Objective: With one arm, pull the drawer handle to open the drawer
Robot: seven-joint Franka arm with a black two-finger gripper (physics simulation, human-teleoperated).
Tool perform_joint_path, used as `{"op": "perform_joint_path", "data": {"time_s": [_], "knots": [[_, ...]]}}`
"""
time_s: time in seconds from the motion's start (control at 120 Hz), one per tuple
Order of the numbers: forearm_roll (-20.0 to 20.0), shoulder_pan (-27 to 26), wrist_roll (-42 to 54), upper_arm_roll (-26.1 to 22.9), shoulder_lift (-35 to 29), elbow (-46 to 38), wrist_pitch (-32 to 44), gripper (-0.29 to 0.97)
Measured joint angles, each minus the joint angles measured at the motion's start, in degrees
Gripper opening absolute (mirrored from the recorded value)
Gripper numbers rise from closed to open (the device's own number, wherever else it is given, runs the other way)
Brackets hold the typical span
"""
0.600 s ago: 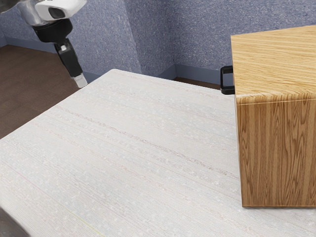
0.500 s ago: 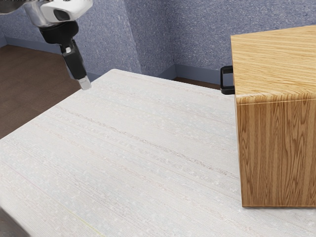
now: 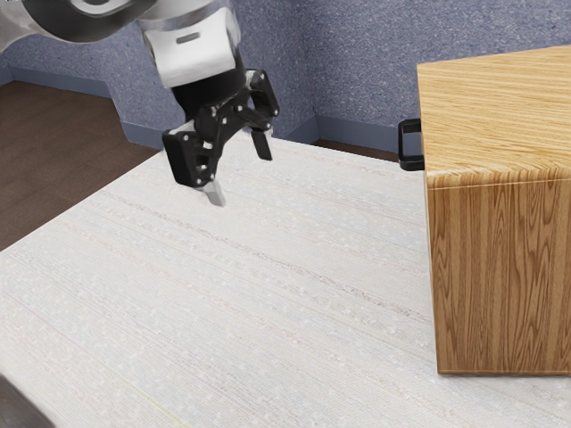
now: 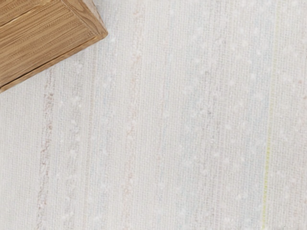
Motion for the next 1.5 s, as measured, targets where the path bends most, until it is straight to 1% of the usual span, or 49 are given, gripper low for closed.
{"op": "perform_joint_path", "data": {"time_s": [0.05,0.125,0.2,0.25,0.333,0.383,0.408,0.442,0.508,0.558,0.658,0.733,0.808,0.933,1.008,1.083,1.167,1.417,1.5], "knots": [[0.14,2.89,6.29,-3.21,0.35,0.11,1.10,0.68],[0.19,4.77,16.17,-4.26,2.57,0.23,3.43,0.68],[-0.07,10.29,25.32,-8.12,4.68,0.28,6.36,0.68],[-2.86,12.39,31.42,-9.02,5.41,0.30,8.18,0.68],[-6.35,15.89,40.66,-12.53,9.76,1.68,10.71,0.68],[-7.40,20.84,45.61,-19.63,11.47,2.20,12.20,0.68],[-6.98,23.44,47.94,-23.85,12.02,2.31,13.05,0.68],[-5.84,25.21,50.82,-27.45,12.52,2.39,14.10,0.68],[-4.14,26.98,55.84,-31.38,14.60,2.50,15.75,0.68],[-2.21,27.50,58.98,-32.93,15.82,2.55,16.98,0.68],[1.32,27.43,64.13,-34.88,18.35,2.63,20.19,0.62],[2.72,27.24,67.52,-36.14,21.81,4.62,22.40,0.57],[3.63,25.07,70.60,-36.37,24.86,6.81,24.70,0.51],[4.53,23.36,73.33,-35.82,25.86,7.59,28.30,0.42],[6.46,22.29,73.51,-35.46,25.98,7.64,30.01,0.38],[7.56,21.70,73.18,-35.44,26.35,7.62,31.19,0.35],[7.79,20.85,72.26,-35.50,26.95,7.59,32.06,0.33],[6.16,19.72,66.97,-34.26,27.75,7.28,33.19,0.32],[5.88,17.97,65.21,-33.98,28.71,7.49,33.35,0.32]]}}
